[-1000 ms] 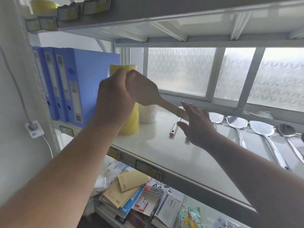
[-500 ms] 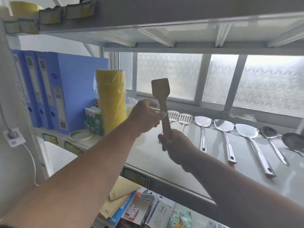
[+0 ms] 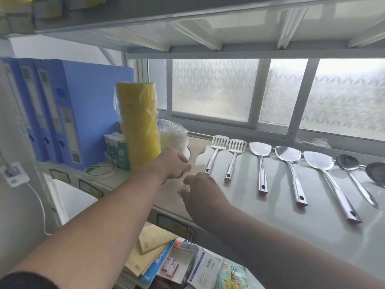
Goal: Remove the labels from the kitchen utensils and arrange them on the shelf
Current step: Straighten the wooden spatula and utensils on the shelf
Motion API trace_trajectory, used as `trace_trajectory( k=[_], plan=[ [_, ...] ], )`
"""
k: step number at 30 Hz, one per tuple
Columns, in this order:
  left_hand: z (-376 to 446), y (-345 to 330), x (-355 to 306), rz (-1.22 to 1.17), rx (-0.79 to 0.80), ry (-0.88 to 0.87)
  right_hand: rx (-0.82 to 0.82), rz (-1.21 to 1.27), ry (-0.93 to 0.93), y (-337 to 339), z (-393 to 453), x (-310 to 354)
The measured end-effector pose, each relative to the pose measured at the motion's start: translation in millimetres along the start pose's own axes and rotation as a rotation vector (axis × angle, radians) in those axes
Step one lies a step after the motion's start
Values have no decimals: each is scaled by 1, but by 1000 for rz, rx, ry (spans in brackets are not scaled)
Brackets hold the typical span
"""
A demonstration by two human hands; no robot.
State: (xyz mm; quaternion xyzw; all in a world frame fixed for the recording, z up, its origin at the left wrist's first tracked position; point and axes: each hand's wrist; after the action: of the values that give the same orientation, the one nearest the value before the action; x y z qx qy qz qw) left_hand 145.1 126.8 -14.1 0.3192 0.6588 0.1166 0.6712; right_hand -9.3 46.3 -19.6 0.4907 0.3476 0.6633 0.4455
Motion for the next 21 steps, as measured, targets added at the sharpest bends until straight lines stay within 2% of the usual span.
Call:
trace_trajectory(
  k=[6, 13, 21],
  plan=[
    [16, -6, 1, 216, -84, -53, 52, -247, 165, -24, -6, 7],
    [34, -20, -4, 288, -177, -126, 134, -322, 136, -20, 19, -8],
    [53, -22, 18, 272, -151, -184, 156, -321, 125, -21, 35, -34]
  ],
)
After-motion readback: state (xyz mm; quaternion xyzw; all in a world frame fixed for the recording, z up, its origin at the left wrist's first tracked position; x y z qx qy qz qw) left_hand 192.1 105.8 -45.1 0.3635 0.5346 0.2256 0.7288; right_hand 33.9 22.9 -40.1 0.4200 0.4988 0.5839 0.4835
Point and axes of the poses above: each hand's wrist, its own z-axis towards the middle knuckle, its own y-axis out of the back of the hand, x = y × z, and after that the axes turned 8 degrees about y, right-handed
